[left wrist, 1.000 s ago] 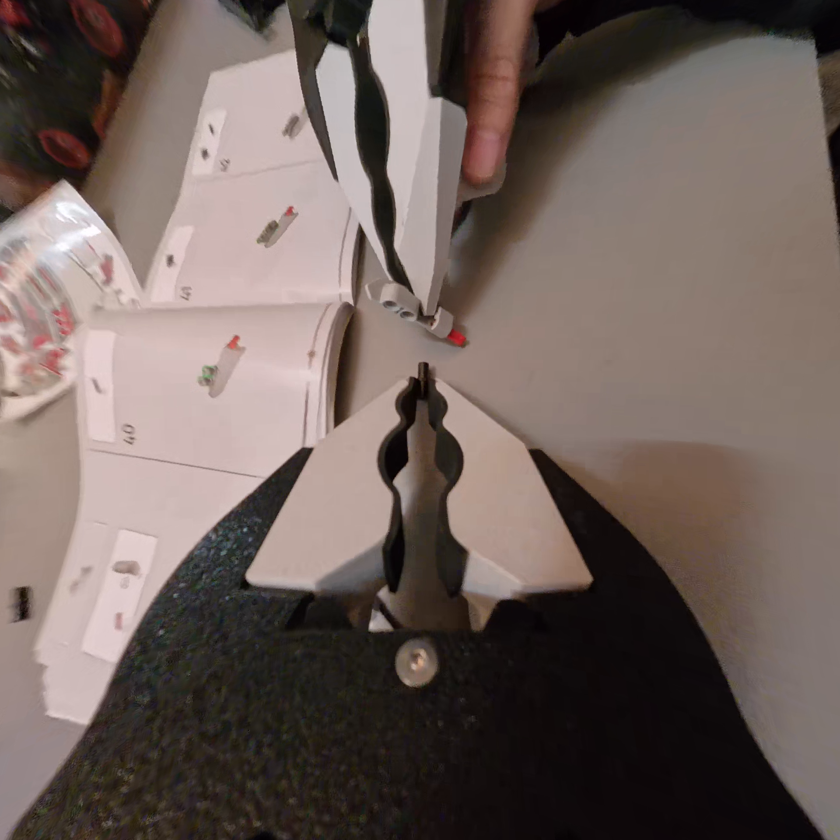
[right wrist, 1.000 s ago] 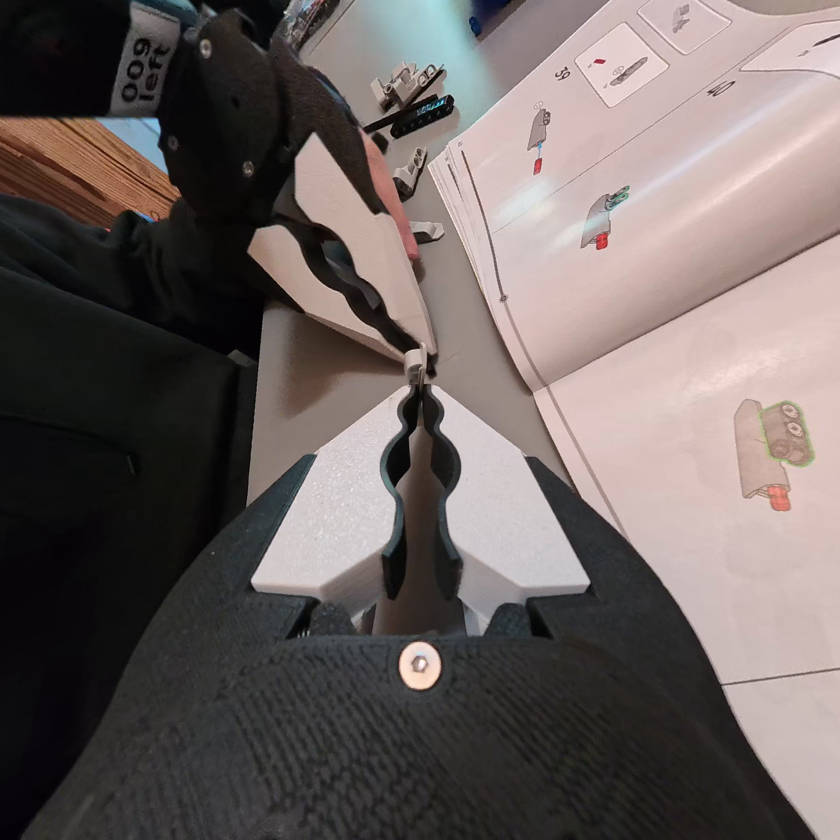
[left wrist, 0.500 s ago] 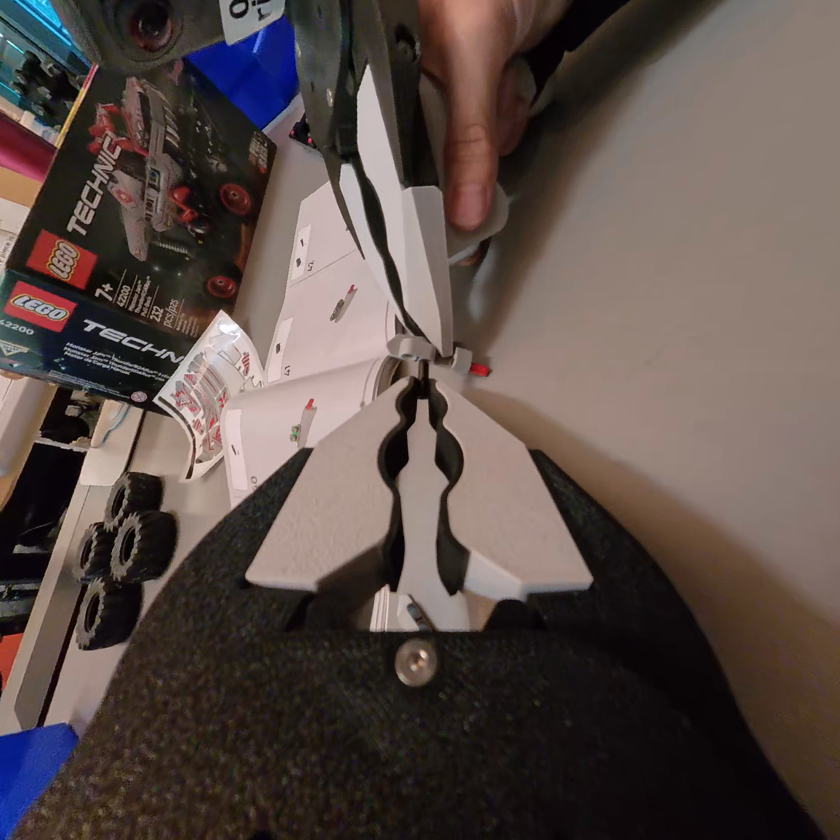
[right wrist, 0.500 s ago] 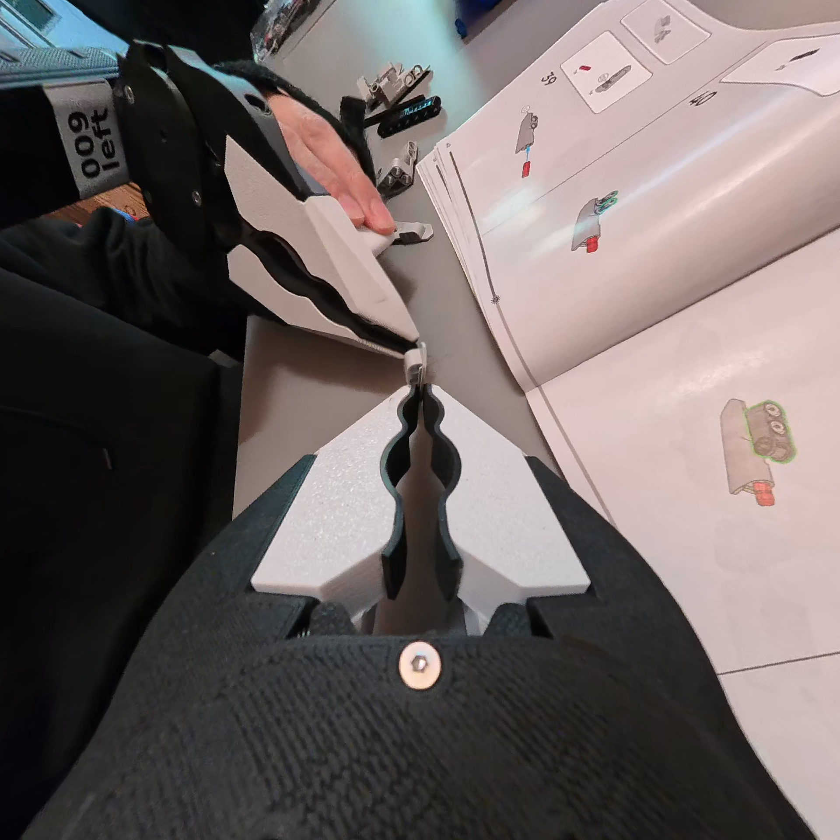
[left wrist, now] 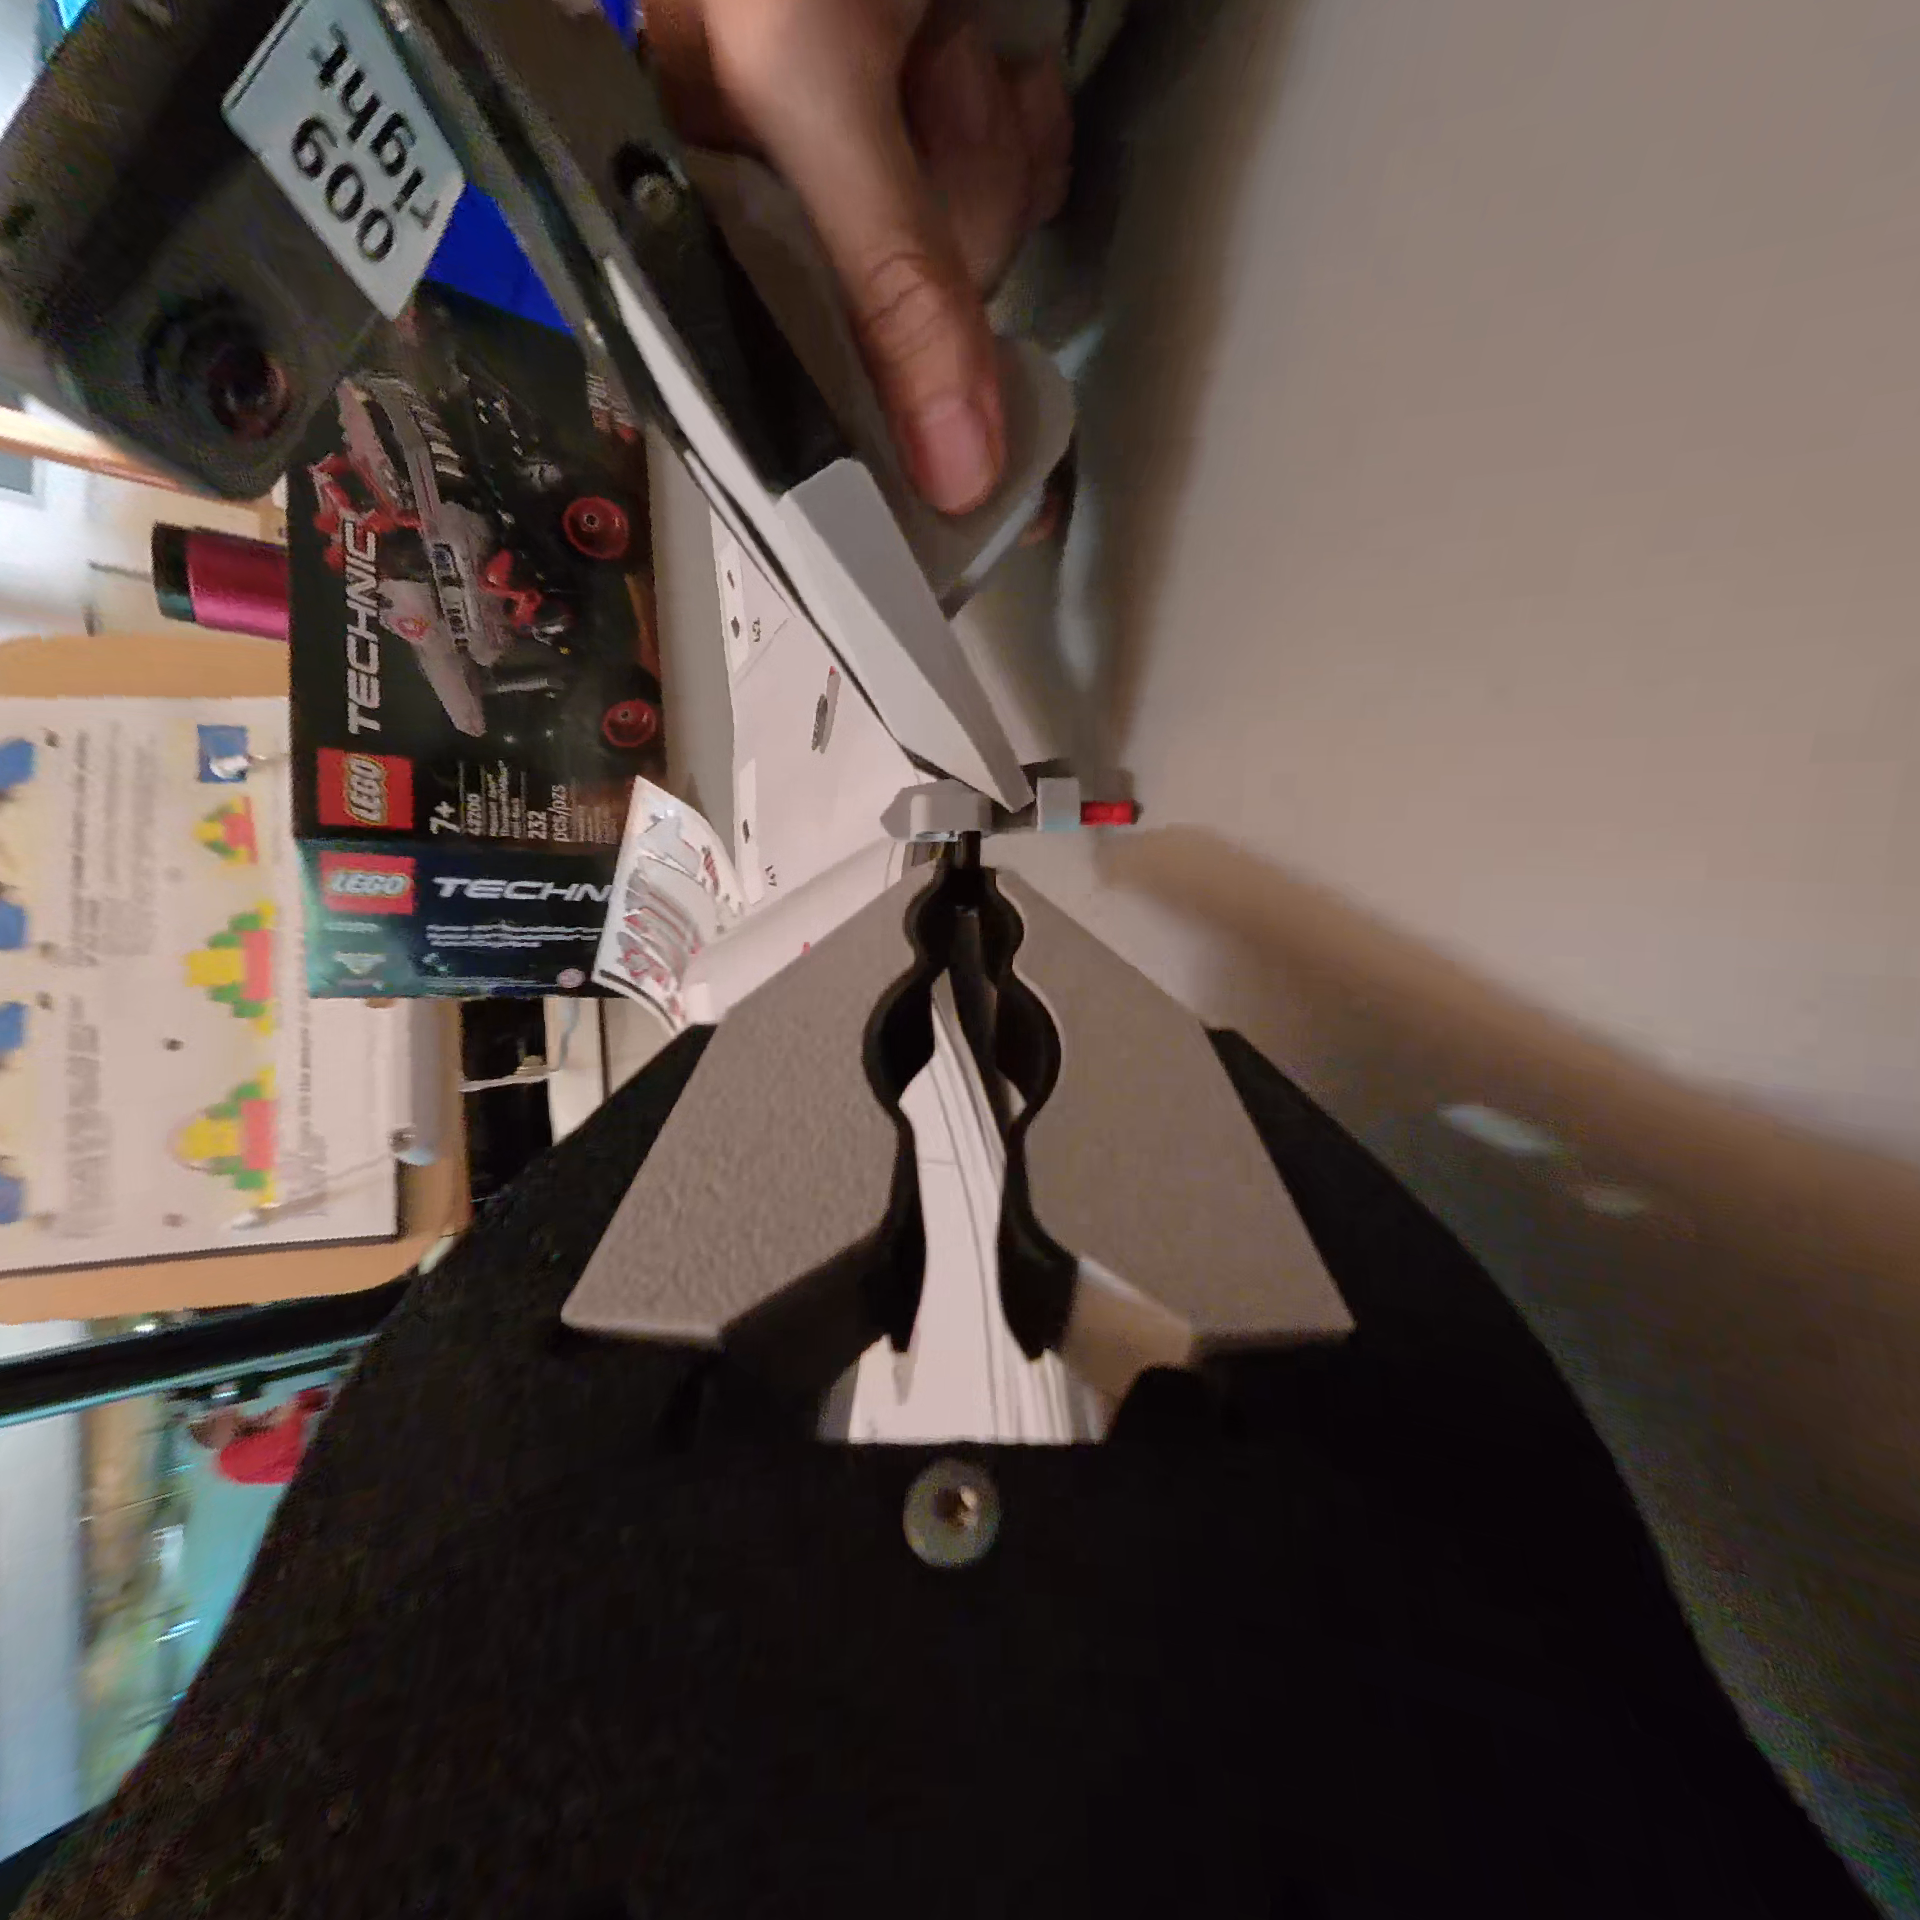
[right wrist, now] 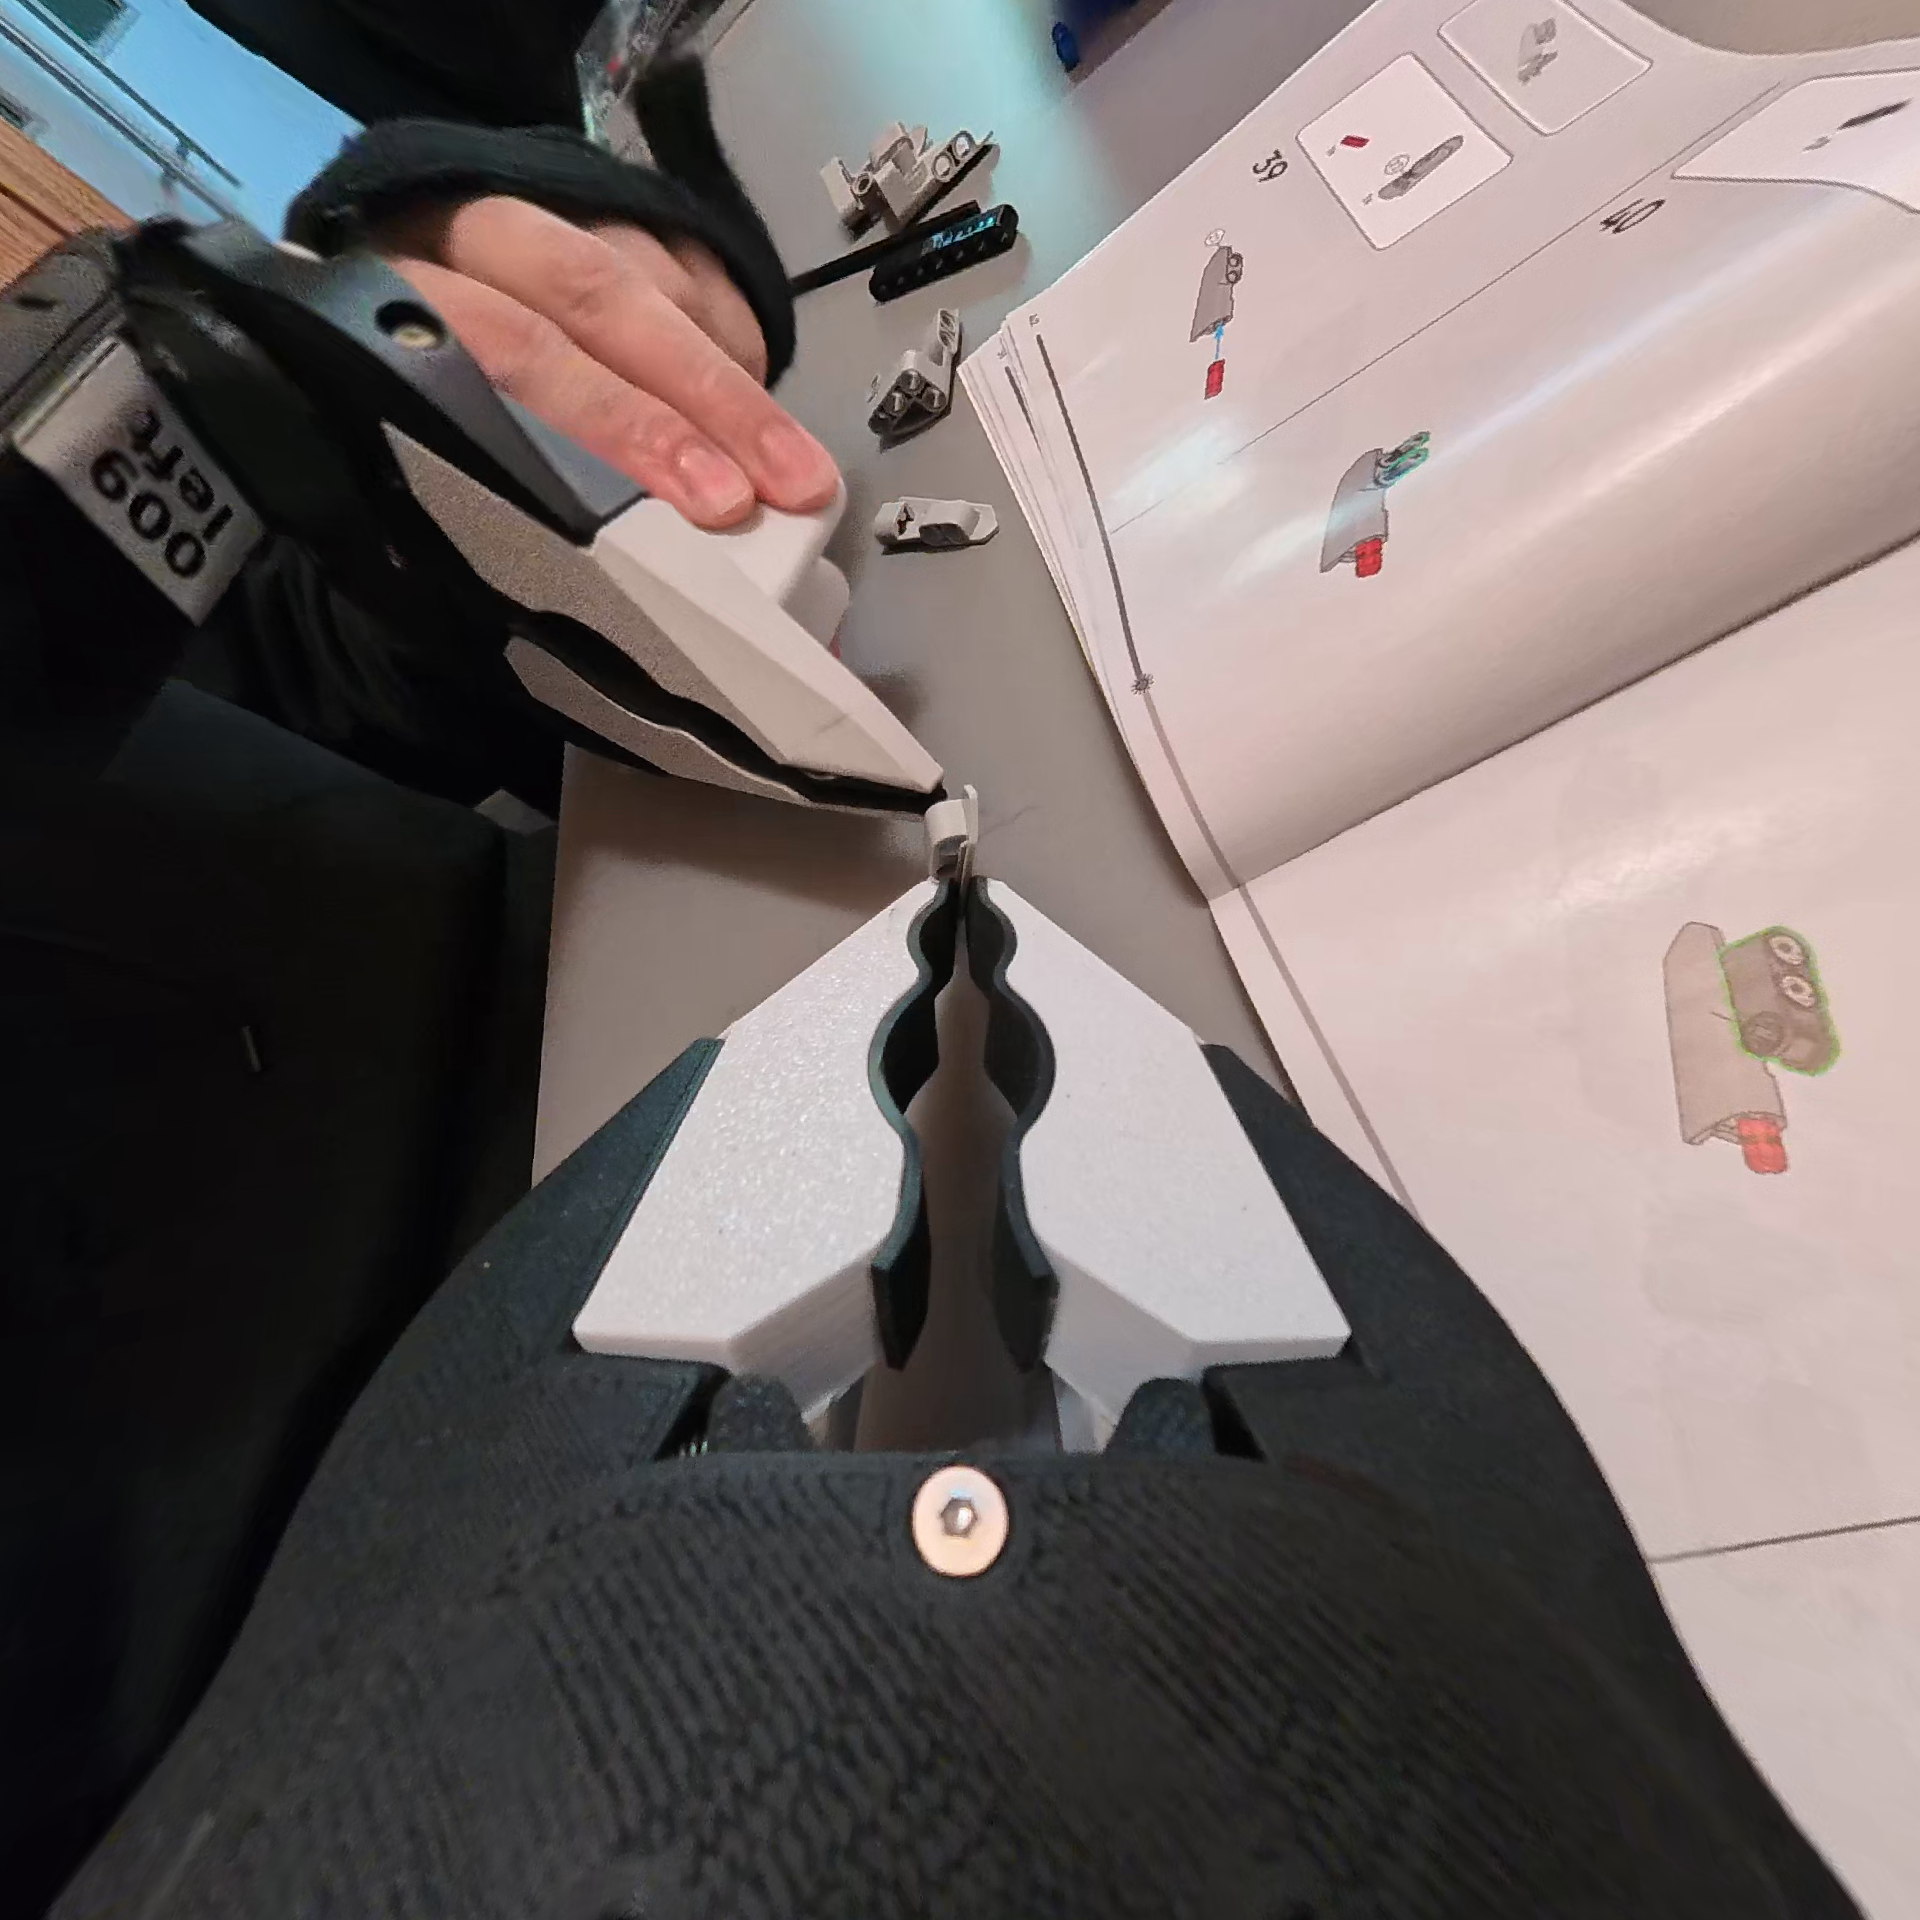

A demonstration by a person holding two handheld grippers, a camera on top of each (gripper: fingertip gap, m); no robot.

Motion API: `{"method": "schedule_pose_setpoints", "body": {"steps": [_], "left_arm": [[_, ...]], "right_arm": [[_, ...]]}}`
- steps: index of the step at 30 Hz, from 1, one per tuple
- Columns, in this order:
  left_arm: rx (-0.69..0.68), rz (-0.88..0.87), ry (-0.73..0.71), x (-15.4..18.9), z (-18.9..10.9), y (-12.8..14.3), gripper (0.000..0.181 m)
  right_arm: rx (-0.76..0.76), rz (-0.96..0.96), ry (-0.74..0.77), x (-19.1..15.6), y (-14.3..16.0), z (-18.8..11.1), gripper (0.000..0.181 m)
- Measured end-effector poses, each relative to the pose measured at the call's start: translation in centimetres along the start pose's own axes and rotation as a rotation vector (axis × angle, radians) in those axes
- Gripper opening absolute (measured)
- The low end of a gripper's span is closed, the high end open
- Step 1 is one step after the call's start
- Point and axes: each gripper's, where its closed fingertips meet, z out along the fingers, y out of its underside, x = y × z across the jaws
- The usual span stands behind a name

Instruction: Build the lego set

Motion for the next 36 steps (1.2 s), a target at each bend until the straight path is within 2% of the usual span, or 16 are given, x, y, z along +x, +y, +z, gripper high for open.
{"method": "schedule_pose_setpoints", "body": {"steps": [5,10,12,16,18,24,27,32,33,34,36], "left_arm": [[0.014,-0.067,0.047,0.1,-0.1,-0.1,0.001],[-0.133,0.162,0.009,-0.1,-0.1,0.0,0.001],[-0.139,0.160,0.017,-0.1,-0.1,0.0,0.001],[0.004,-0.067,0.124,0.2,-0.2,-0.2,0.001],[0.033,-0.062,0.141,0.2,-0.2,-0.2,0.001],[-0.043,0.059,0.128,0.1,-0.1,-0.3,0.001],[-0.015,-0.060,0.148,0.0,0.0,-0.4,0.001],[0.199,-0.324,0.224,0.1,0.0,-1.5,0.000],[0.350,-0.412,0.277,0.3,-0.3,-3.9,0.000],[0.429,-0.457,0.331,0.8,-0.4,-5.7,0.000],[0.254,-0.268,0.299,1.9,0.4,-4.9,0.000]], "right_arm": [[-0.005,-0.006,-0.004,-0.1,0.0,0.1,0.001],[-0.008,-0.008,0.000,0.0,0.0,0.2,0.001],[-0.009,-0.010,0.003,0.0,0.0,0.2,0.001],[-0.014,-0.019,-0.004,-0.2,0.1,0.3,0.001],[-0.018,-0.023,-0.009,-0.3,0.1,0.3,0.001],[-0.019,-0.008,-0.018,-0.2,0.2,0.3,0.001],[-0.015,-0.008,-0.010,-0.1,0.1,0.3,0.001],[-0.010,-0.001,-0.003,0.0,0.0,0.3,0.001],[-0.010,-0.016,-0.030,-0.5,-0.1,0.5,0.001],[-0.043,-0.047,-0.060,-1.2,0.2,1.2,0.001],[-0.038,-0.048,-0.038,-1.2,-0.3,2.0,0.001]]}}
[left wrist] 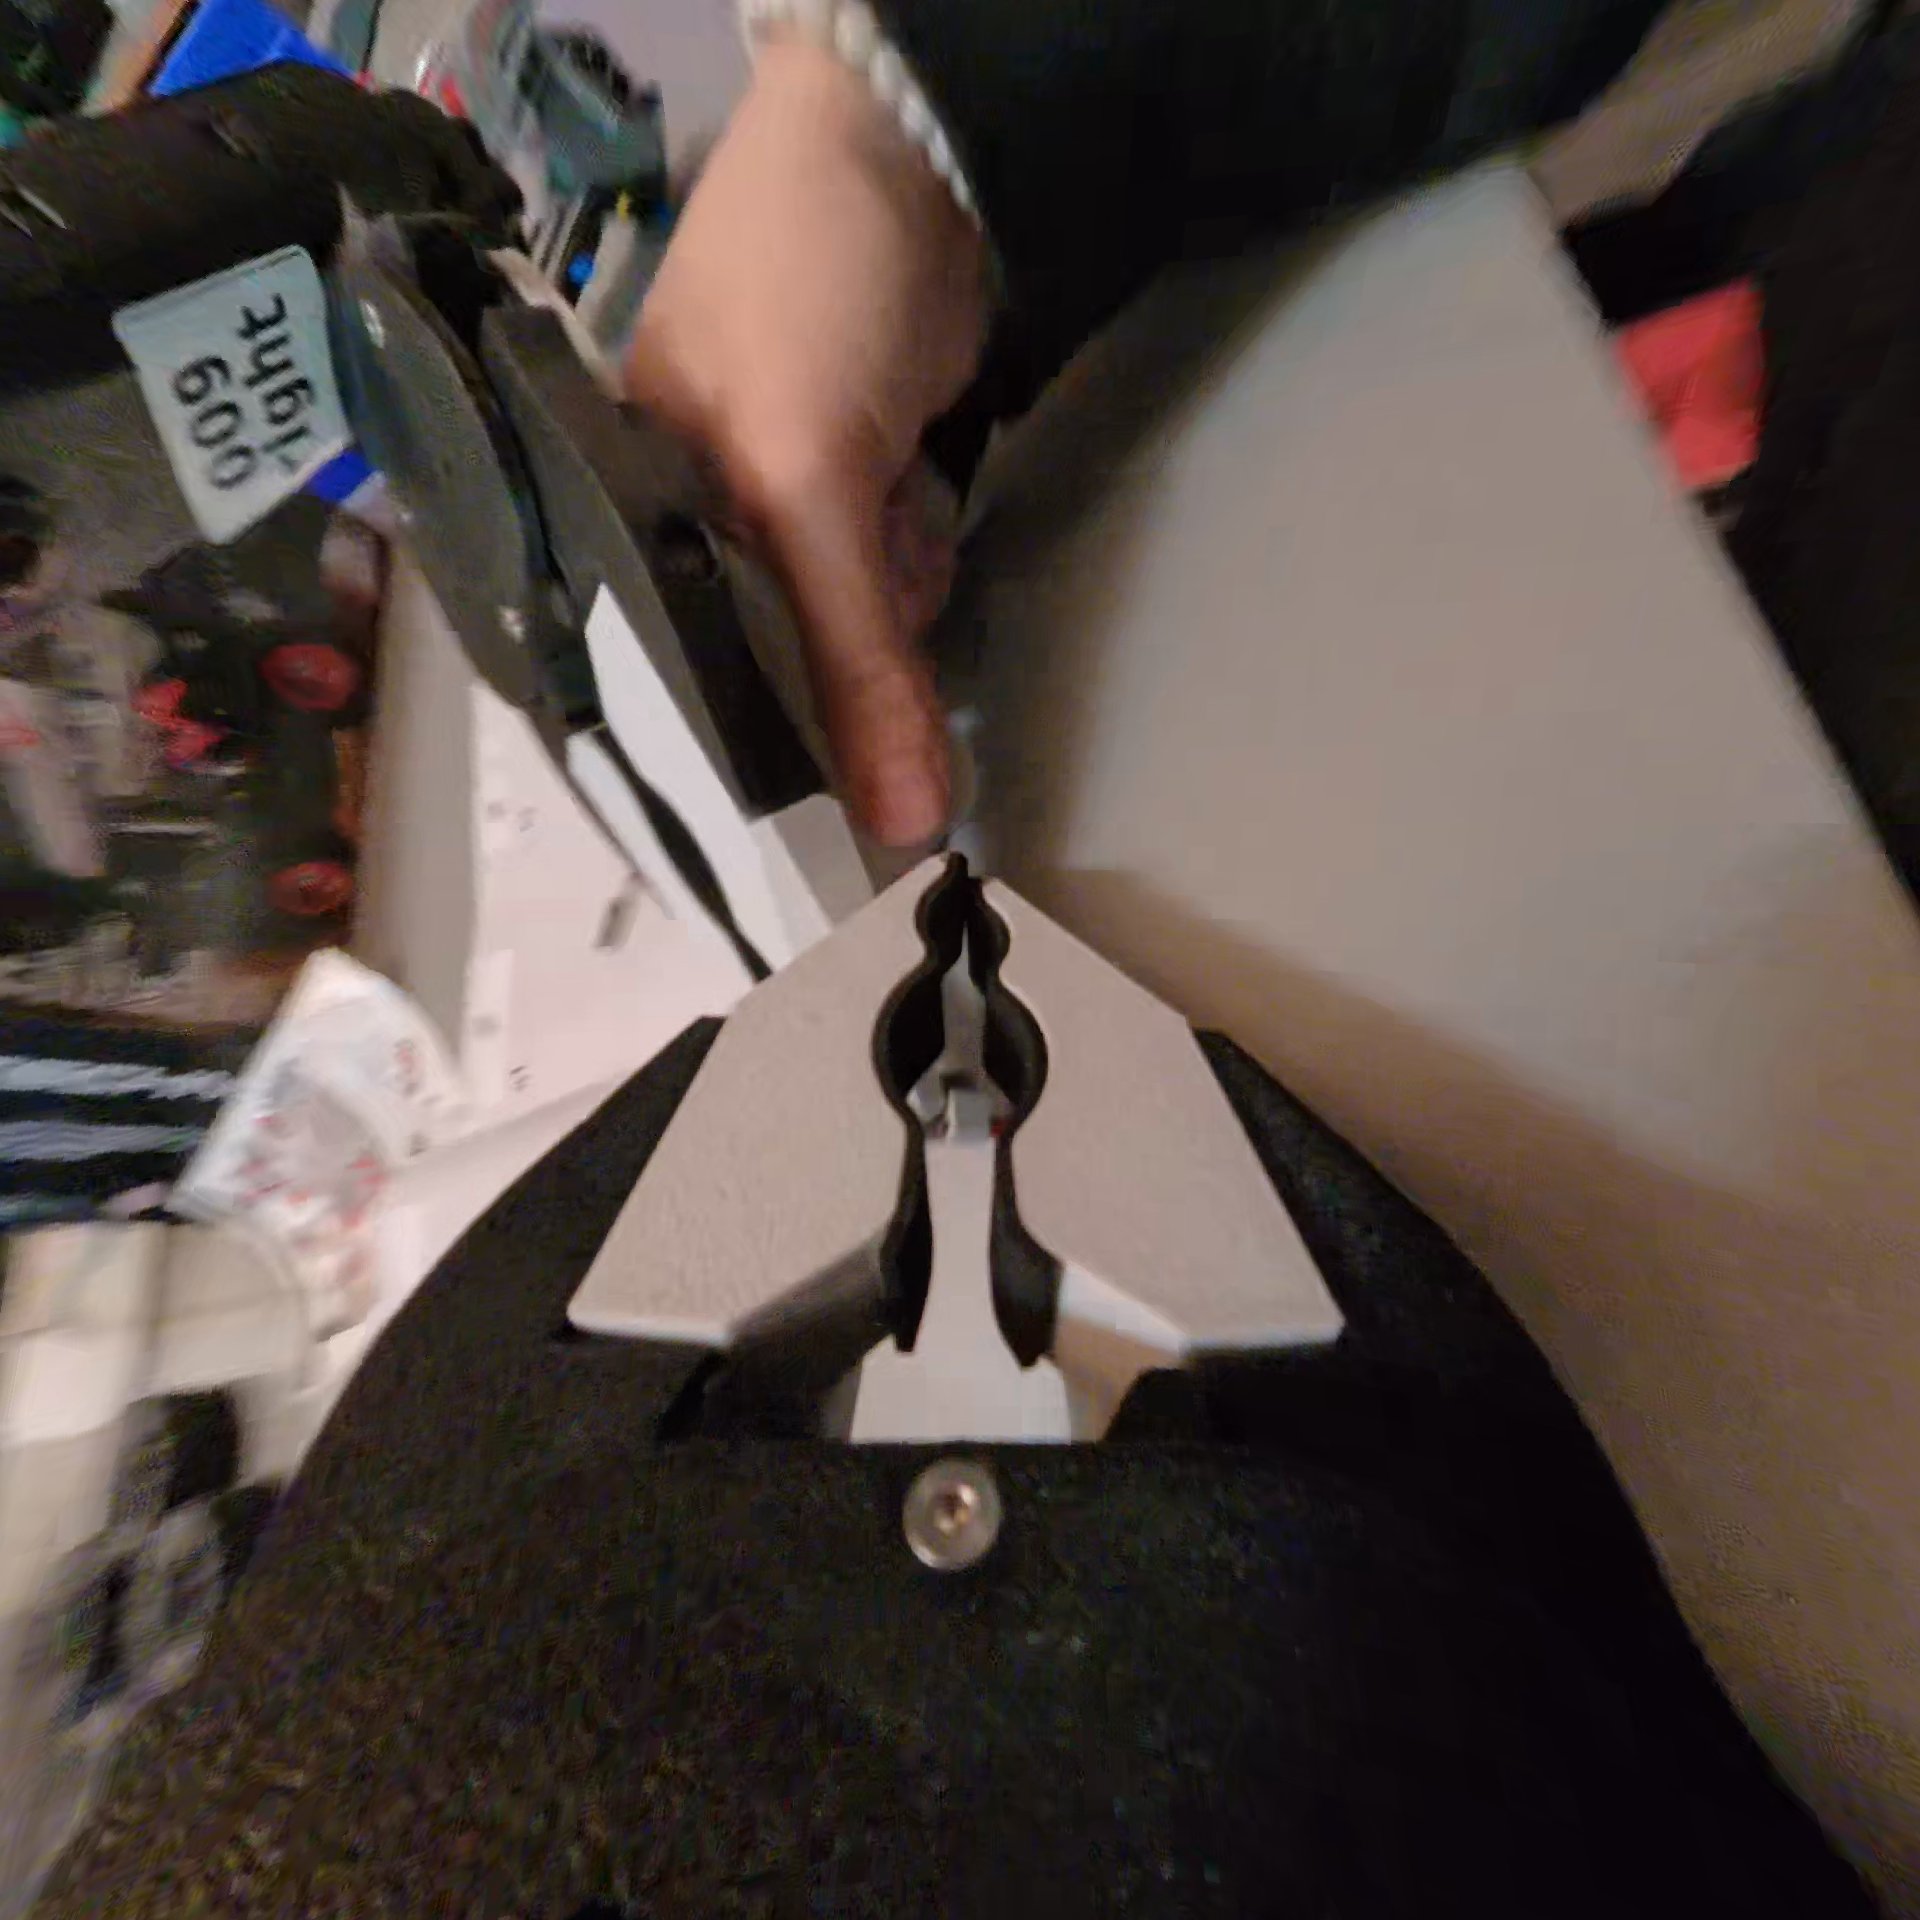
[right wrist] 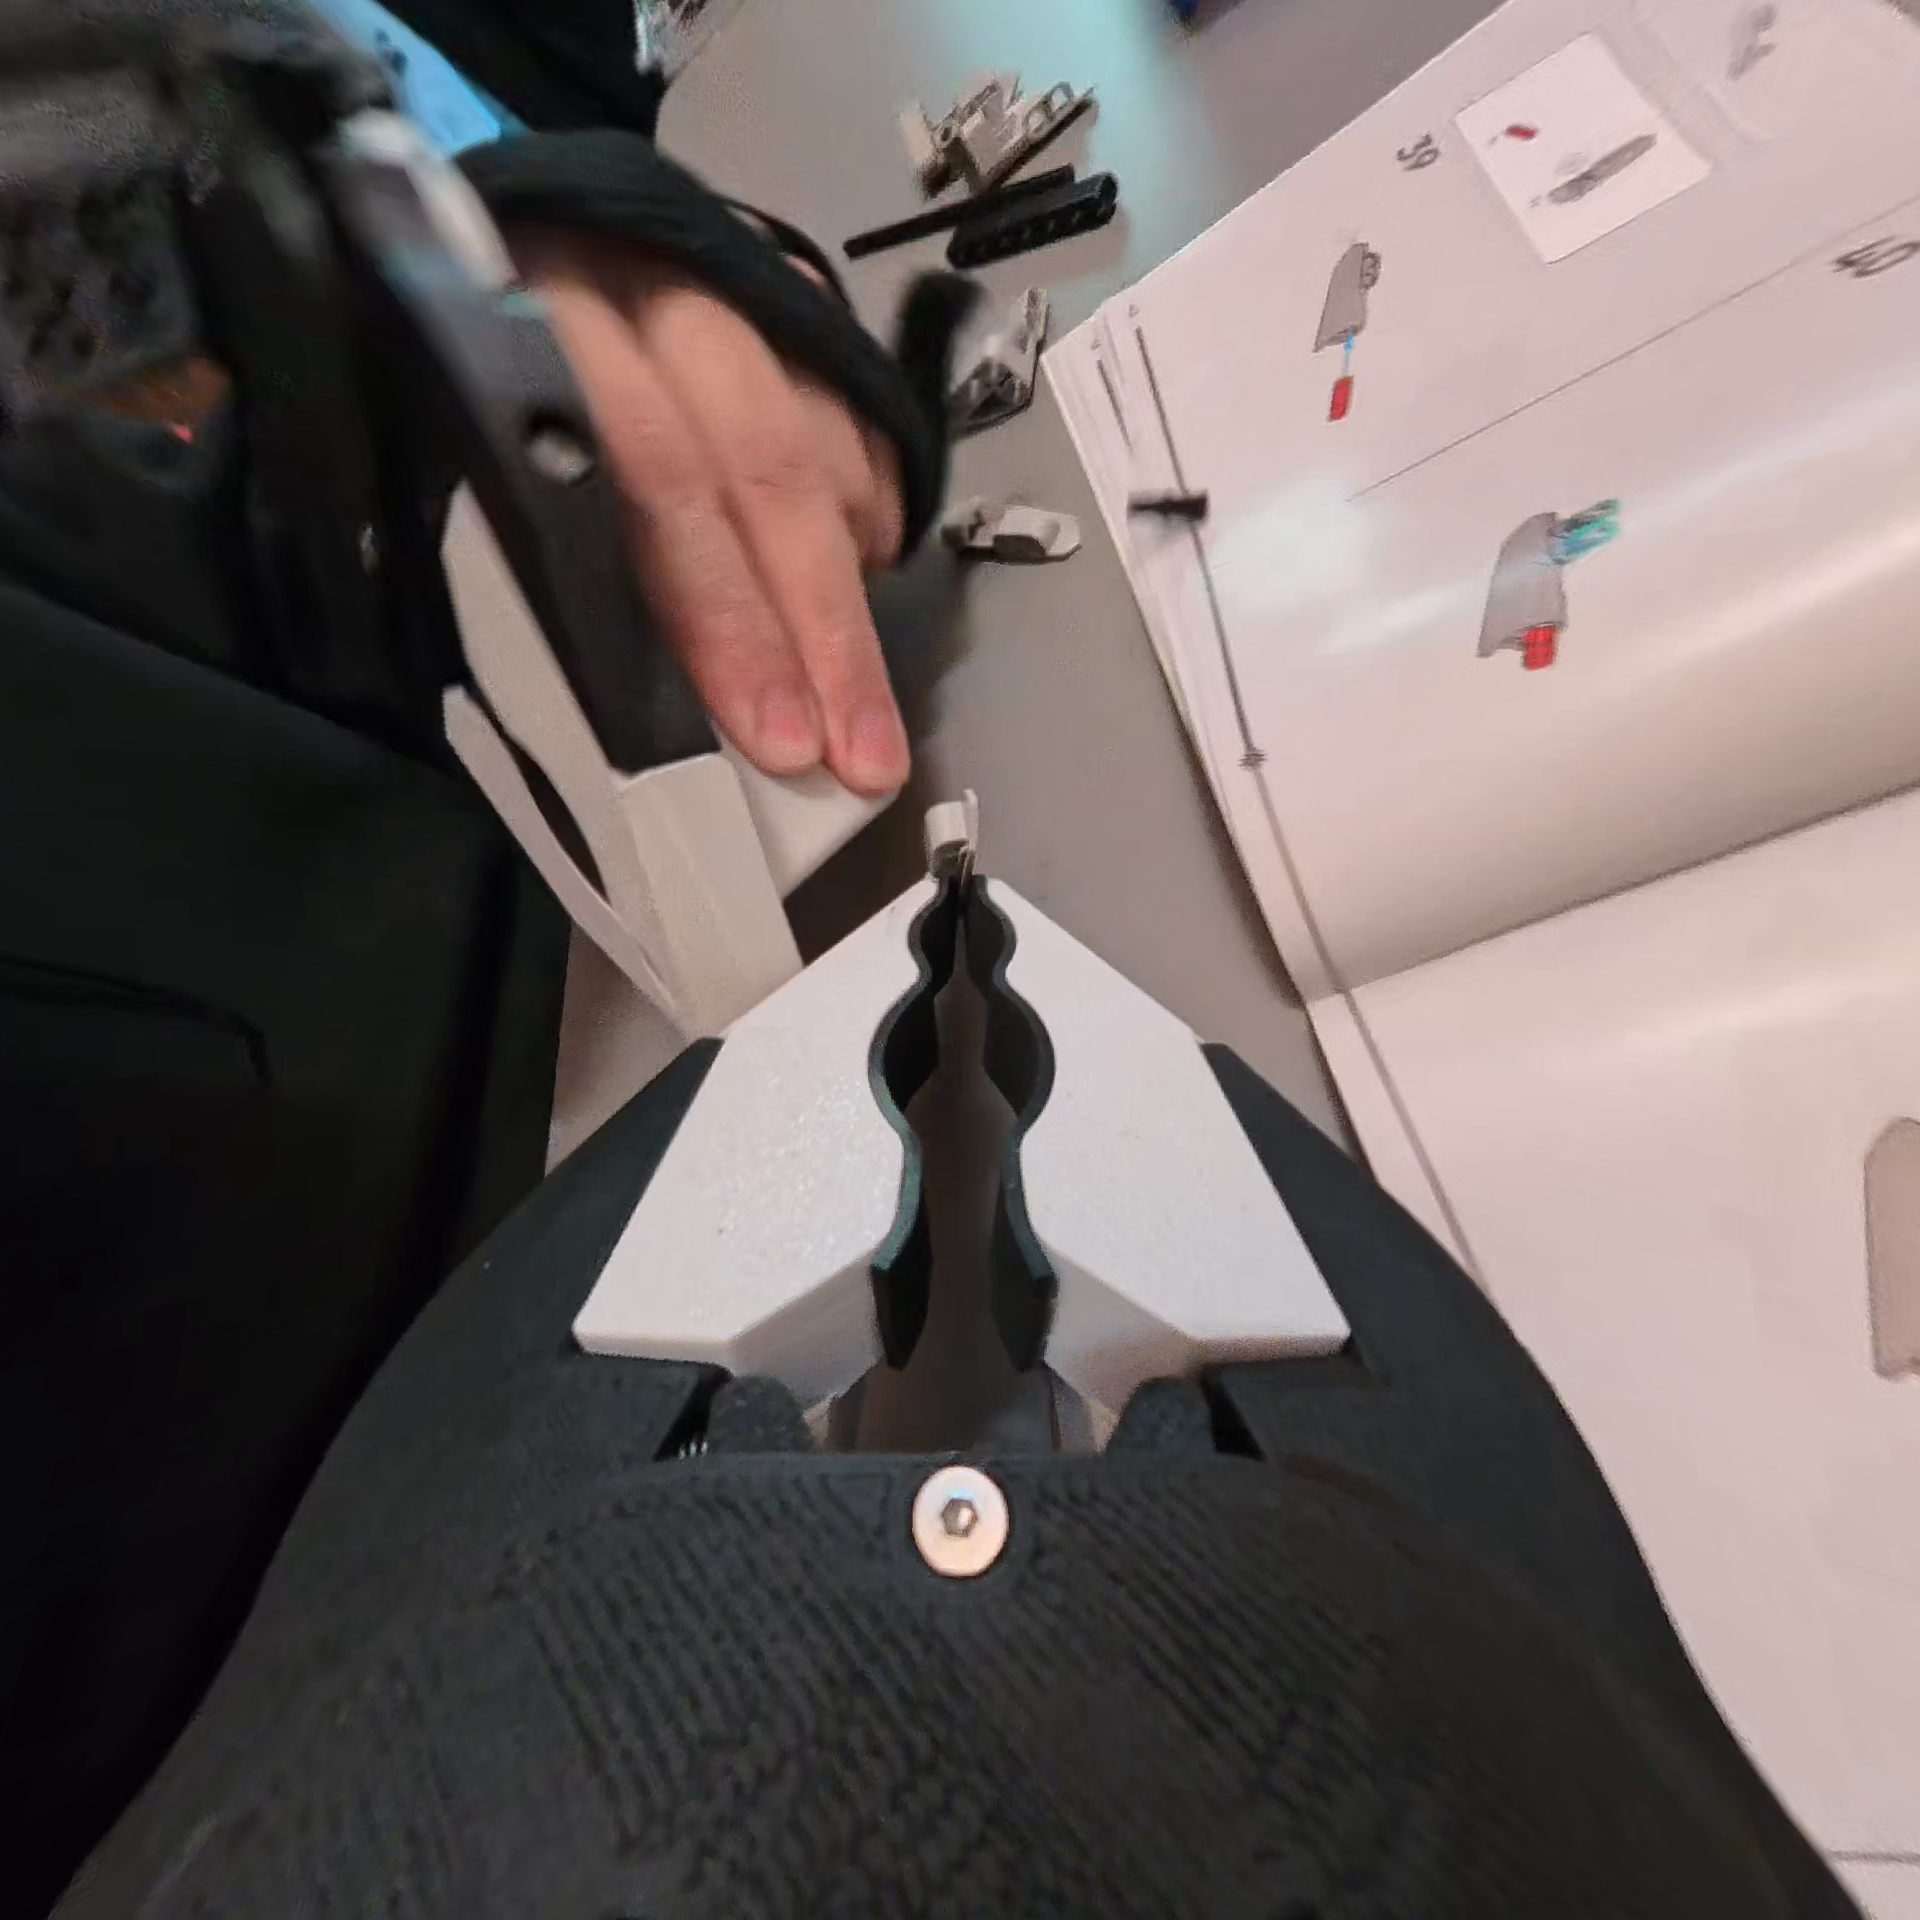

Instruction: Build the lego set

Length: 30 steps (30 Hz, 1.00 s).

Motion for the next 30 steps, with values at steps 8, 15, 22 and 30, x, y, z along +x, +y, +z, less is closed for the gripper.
{"method": "schedule_pose_setpoints", "body": {"steps": [8,15,22,30], "left_arm": [[0.079,-0.274,-0.037,-2.7,-4.2,3.0,0.000],[0.139,-0.391,-0.043,-3.6,-5.2,4.2,0.000],[0.219,-0.486,-0.013,-3.9,-6.3,4.2,0.005],[0.509,-0.598,0.039,-5.0,-10.2,1.5,0.038]], "right_arm": [[0.038,0.061,0.019,0.9,0.0,-1.1,0.001],[0.037,0.068,0.004,0.7,0.0,-1.1,0.001],[0.039,0.075,-0.010,0.6,-0.1,-1.2,0.001],[0.047,0.087,-0.029,0.5,-0.2,-1.3,0.001]]}}
